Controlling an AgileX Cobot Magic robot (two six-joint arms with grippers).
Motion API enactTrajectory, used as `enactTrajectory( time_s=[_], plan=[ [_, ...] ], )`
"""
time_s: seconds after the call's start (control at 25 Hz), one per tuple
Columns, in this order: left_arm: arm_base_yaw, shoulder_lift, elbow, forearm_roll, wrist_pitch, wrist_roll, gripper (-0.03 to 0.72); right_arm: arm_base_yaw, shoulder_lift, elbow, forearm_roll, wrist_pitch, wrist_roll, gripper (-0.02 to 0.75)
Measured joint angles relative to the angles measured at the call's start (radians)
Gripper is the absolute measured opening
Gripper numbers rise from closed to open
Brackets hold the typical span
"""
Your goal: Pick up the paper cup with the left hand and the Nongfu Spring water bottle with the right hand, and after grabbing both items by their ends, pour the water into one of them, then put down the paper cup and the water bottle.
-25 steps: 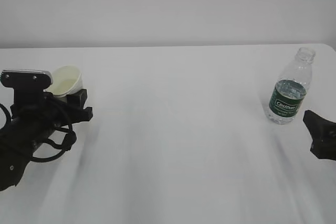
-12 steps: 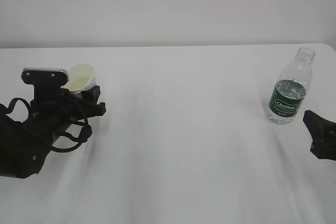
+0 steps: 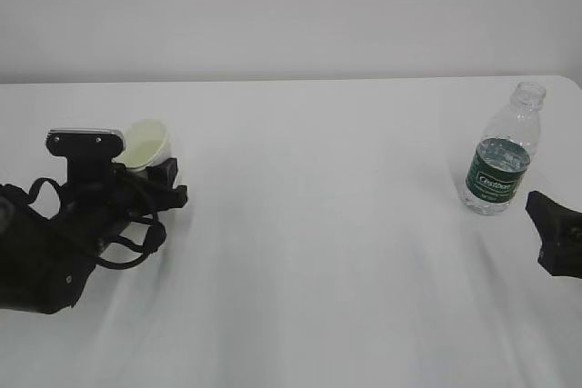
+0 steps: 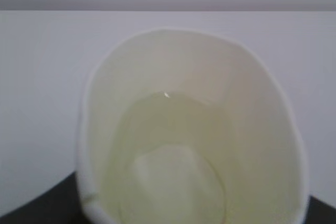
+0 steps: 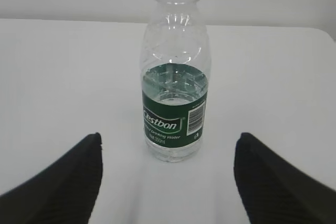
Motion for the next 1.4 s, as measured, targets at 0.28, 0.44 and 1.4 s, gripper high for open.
enactTrajectory(
  time_s=[0.28,0.44,1.4],
  plan=[
    [0.000,0.010,0.000,0.002,0.000,-0.004,0.421,0.000,0.000,0.000,0.010,0.000,-0.009,0.593],
    [0.000,0.025,-0.001,0.002,-0.016,-0.004,0.426,0.000,0.000,0.000,0.010,0.000,-0.009,0.593],
    [0.000,0.006,0.006,-0.013,-0.023,-0.008,0.643,0.000,0.000,0.000,0.012,0.000,-0.011,0.592]
  ],
)
